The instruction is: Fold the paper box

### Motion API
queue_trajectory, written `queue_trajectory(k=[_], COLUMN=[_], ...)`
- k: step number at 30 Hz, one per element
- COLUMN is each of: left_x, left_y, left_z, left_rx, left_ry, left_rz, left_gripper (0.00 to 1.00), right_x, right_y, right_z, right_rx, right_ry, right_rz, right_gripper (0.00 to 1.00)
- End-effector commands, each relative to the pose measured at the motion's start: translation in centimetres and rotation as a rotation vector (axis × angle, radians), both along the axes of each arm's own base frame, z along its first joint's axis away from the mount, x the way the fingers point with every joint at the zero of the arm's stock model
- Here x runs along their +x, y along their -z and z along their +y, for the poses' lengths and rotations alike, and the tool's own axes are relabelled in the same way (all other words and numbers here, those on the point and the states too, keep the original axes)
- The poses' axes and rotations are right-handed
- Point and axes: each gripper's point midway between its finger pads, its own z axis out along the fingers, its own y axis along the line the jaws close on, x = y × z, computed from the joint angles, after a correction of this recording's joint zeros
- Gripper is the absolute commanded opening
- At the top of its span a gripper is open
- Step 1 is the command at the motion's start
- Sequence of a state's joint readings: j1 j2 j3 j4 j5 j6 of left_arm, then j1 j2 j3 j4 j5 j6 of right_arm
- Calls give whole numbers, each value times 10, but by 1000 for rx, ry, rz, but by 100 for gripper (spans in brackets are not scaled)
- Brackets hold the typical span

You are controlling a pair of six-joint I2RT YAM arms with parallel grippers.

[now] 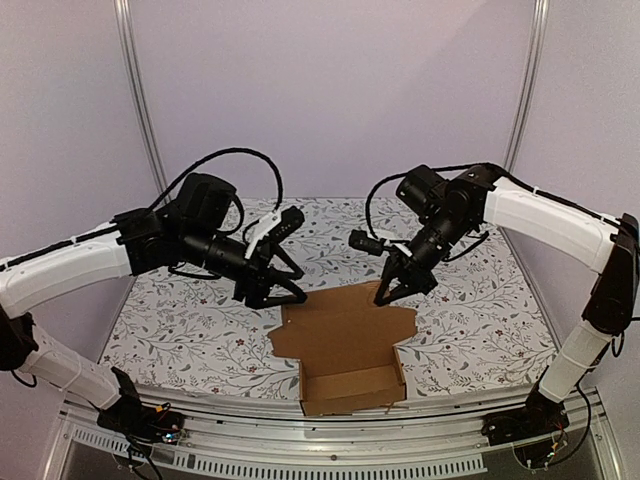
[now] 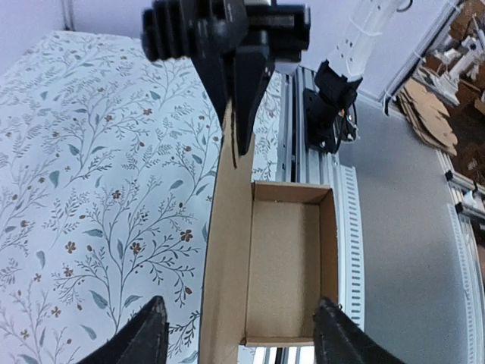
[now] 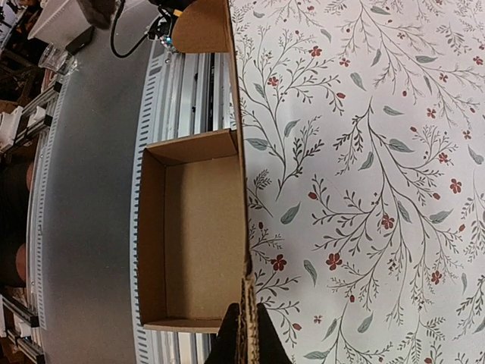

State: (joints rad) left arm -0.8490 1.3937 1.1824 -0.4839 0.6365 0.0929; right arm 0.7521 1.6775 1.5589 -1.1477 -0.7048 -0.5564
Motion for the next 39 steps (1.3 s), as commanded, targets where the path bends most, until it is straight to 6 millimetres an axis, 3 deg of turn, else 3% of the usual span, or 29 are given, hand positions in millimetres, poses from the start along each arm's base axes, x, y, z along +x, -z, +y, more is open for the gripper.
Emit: queue_trajectory(k=[1, 6, 11, 17, 20, 22, 25, 31, 35, 39], left_x=[15, 28, 37, 31, 38, 38, 40, 28, 26, 22], left_y=[-39, -12, 11, 21, 34, 40, 43, 14, 15, 24], left_z=[33, 60, 61, 70, 81, 77, 64, 29, 21, 14], left_rx=[-106, -151, -158, -36, 57, 77, 63, -122, -132, -124], left_ry=[-200, -436, -578, -482, -468, -430, -396, -273, -230, -185], left_rz=[-189, -119, -58, -211, -239, -223, -184, -130, -124, -82], left_gripper=[73, 78, 75, 68, 55, 51, 53, 56, 51, 39], right_x=[5, 19, 30, 19, 12, 10, 9, 8, 7, 1], right_y=[3, -1, -5, -10, -11, -12, -15, -16, -18, -20], right_z=[-8, -16, -18, -15, -15, -14, -13, -12, -13, -13], right_rx=[-17, -8, -5, 27, 41, 50, 60, 60, 64, 77], right_ry=[13, 72, 140, 105, 81, 71, 64, 60, 55, 38], right_rz=[-34, -56, -98, -55, -26, -16, -16, -7, -2, 16], right_gripper=[0, 0, 0, 0, 0, 0, 0, 0, 0, 0])
